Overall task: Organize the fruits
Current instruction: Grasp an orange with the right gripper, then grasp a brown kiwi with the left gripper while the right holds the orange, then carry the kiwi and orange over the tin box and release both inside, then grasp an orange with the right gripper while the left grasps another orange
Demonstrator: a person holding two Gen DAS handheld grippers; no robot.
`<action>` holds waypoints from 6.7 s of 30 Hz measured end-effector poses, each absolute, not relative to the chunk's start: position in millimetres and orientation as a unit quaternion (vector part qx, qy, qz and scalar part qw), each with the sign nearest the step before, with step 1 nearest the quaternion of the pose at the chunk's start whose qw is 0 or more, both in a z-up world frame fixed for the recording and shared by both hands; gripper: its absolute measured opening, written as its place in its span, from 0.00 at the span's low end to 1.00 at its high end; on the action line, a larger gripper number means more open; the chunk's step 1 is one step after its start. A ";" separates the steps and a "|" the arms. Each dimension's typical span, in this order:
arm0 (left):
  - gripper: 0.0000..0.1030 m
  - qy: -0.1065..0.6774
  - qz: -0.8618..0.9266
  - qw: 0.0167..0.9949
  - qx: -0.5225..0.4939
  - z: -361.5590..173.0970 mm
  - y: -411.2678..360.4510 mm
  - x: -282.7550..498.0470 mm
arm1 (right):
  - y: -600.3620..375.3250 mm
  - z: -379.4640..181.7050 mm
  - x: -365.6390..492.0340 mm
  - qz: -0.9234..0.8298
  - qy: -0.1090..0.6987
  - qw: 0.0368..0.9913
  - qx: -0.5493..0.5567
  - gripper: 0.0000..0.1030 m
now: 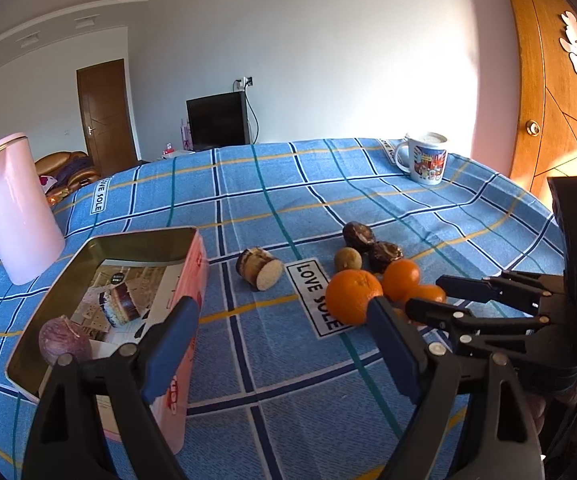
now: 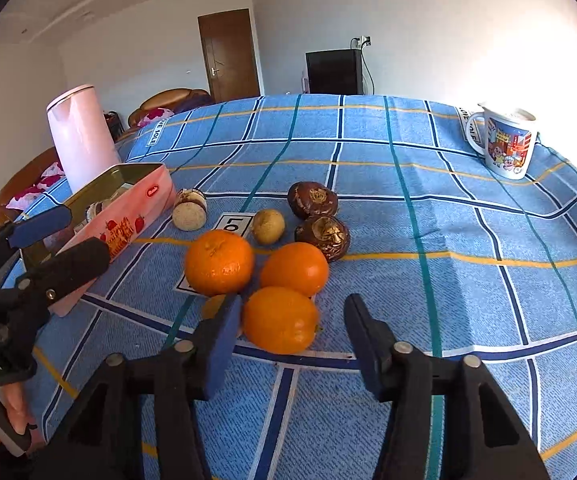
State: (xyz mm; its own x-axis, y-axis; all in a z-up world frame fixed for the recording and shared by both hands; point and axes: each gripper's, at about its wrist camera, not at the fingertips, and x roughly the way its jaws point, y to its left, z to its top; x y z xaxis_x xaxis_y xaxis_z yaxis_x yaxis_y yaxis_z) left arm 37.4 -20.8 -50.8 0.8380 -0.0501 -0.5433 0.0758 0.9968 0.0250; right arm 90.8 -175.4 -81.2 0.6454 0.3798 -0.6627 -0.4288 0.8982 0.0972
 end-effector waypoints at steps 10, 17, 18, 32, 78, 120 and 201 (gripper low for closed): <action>0.80 0.326 -0.086 0.941 0.031 -65.8 -55.8 46.8 | -199.9 -73.7 75.5 0.185 0.309 0.933 -0.026 0.40; 0.54 0.373 -0.121 0.919 0.031 -78.5 -82.5 63.9 | -215.9 -75.4 78.7 0.160 0.299 0.941 -0.020 0.40; 0.51 0.379 -0.124 0.917 0.029 -80.2 -85.0 66.5 | -216.2 -75.2 78.7 0.161 0.296 0.941 -0.019 0.40; 0.28 0.389 -0.131 0.911 0.031 -86.5 -92.0 80.4 | -218.7 -75.4 76.0 0.166 0.285 0.944 -0.009 0.40; 0.28 0.243 -0.106 0.963 0.058 -62.7 -87.8 37.3 | -220.2 -68.2 46.8 0.198 0.180 0.963 -0.015 0.40; 0.28 0.201 -0.076 0.977 0.016 -43.1 -40.9 19.5 | -208.5 -53.7 44.0 0.189 0.170 0.967 -0.035 0.40; 0.66 0.271 -0.020 0.961 0.040 -46.7 -14.9 62.9 | -159.6 -79.8 128.4 0.250 0.386 0.884 -0.087 0.43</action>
State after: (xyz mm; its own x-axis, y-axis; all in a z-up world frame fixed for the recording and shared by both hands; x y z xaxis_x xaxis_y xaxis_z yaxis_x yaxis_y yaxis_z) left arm 62.9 -14.9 -46.7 0.8519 -0.0157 -0.5235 0.0596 0.9960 0.0671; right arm 128.4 -159.6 -79.8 0.5766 0.3742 -0.7263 -0.5088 0.8600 0.0391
